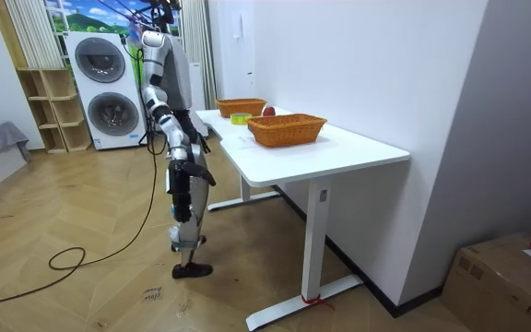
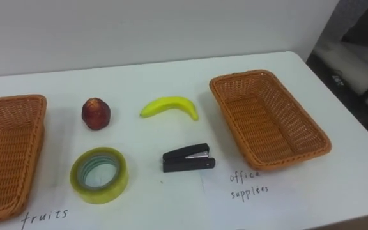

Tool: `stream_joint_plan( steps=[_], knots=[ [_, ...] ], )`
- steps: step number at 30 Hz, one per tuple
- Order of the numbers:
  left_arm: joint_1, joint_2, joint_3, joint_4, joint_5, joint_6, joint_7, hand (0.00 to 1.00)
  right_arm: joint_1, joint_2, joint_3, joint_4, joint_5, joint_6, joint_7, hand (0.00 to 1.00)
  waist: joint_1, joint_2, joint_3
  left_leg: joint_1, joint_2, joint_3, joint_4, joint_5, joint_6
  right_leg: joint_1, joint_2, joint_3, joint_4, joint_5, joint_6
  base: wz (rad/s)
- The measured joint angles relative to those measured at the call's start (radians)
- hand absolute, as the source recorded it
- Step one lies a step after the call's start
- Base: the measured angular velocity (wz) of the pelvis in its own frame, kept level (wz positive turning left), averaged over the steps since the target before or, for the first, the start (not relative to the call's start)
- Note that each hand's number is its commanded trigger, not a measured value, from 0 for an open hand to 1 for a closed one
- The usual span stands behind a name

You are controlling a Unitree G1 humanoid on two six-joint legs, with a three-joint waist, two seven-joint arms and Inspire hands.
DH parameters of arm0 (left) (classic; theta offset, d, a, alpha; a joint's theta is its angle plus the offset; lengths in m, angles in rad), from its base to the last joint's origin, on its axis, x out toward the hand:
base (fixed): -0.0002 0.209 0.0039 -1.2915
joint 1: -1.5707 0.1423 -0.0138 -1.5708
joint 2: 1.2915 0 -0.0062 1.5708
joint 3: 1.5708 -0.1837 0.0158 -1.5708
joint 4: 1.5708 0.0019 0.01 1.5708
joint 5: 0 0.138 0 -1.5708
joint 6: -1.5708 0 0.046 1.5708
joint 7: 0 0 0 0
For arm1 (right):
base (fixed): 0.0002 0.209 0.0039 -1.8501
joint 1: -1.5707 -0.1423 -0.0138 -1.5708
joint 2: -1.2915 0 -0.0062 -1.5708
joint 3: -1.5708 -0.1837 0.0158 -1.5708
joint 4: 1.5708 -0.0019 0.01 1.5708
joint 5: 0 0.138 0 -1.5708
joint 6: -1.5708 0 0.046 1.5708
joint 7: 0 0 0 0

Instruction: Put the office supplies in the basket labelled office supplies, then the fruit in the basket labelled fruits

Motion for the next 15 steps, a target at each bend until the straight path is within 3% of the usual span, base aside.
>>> stream_joint_plan(
  steps=[7,15],
  knots=[
    [0.015,0.000,-0.001,-0.019,-0.017,-0.001,-0.009,0.00,0.005,-0.007,-0.002,-0.165,-0.010,-0.028,-0.094,0.00,0.002,-0.003,-0.0014,-0.003,-0.001,0.008,-0.002,0.001,0.001,-0.012,0.000,0.006,0.001,-0.001,0.000,-0.03],
    [0.017,0.002,0.000,-0.022,-0.017,-0.011,-0.009,0.00,0.001,-0.011,-0.008,-0.309,-0.127,-0.071,-0.197,0.00,0.005,-0.011,-0.0027,-0.014,0.000,0.012,0.000,0.002,0.001,-0.019,0.000,0.009,0.004,-0.001,0.000,-0.01]
  ],
)
